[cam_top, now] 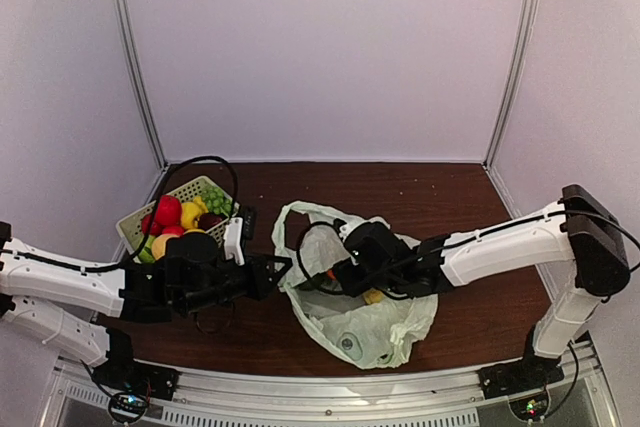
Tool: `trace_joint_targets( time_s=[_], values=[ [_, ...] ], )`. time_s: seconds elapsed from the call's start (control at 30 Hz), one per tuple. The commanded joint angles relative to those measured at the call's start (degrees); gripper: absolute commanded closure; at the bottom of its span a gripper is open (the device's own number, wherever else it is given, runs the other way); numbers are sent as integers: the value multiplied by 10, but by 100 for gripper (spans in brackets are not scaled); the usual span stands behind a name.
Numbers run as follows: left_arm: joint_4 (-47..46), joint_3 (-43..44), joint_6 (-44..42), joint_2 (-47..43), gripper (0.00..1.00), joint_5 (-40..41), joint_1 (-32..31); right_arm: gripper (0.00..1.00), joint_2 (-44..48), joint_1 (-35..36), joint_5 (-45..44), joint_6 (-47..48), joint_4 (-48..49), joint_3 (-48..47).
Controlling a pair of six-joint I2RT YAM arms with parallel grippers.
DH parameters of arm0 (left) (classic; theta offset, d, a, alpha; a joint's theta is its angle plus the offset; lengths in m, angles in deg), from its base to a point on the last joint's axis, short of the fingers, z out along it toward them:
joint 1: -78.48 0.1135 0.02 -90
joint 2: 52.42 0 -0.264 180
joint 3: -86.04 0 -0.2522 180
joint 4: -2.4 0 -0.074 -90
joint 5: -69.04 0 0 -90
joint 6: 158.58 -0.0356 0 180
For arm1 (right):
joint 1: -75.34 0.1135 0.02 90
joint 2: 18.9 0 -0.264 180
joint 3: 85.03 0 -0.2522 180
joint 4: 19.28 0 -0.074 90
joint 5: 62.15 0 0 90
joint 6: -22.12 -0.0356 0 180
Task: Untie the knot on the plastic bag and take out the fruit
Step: Reach into the gripper in the takeout bag, then pick up the fake fruit from the takeout bag.
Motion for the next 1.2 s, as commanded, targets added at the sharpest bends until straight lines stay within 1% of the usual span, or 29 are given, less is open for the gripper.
trace_joint_targets(
  time_s=[0.0, 0.17, 0.37, 0.53, 0.67, 0.77, 0.97, 1.0, 1.03, 1.07, 1.13, 1.17],
  values=[
    [25, 34, 25, -1, 100, 46, -1, 44, 66, 10, 13, 8, -6, 17],
    [25, 50, 36, 2, 100, 64, -1, 44, 129, 28, 39, -1, -25, 45],
    [32, 81, 32, 25, 100, 51, -1, 44, 187, 61, 69, -12, -44, 86],
    [71, 106, 34, 39, 100, 59, 3, 45, 230, 92, 72, -15, -68, 93],
    [88, 103, 56, 43, 100, 38, 18, 45, 277, 111, 70, -26, -84, 91],
    [81, 99, 53, 44, 100, 21, 19, 45, 311, 117, 74, -42, -83, 94],
    [114, 118, 31, 46, 100, -1, 20, 45, 374, 120, 67, -79, -57, 108],
    [124, 124, 24, 43, 98, -3, 19, 44, 383, 120, 66, -81, -56, 107],
    [138, 129, 19, 38, 89, -4, 20, 44, 390, 120, 65, -82, -54, 104],
    [149, 133, 14, 32, 75, -5, 19, 44, 397, 120, 62, -81, -55, 99],
    [163, 135, -1, 10, 36, -20, 20, 44, 406, 120, 59, -74, -61, 84],
    [172, 139, -10, 0, 22, -37, 22, 44, 409, 120, 57, -69, -66, 75]
  ],
)
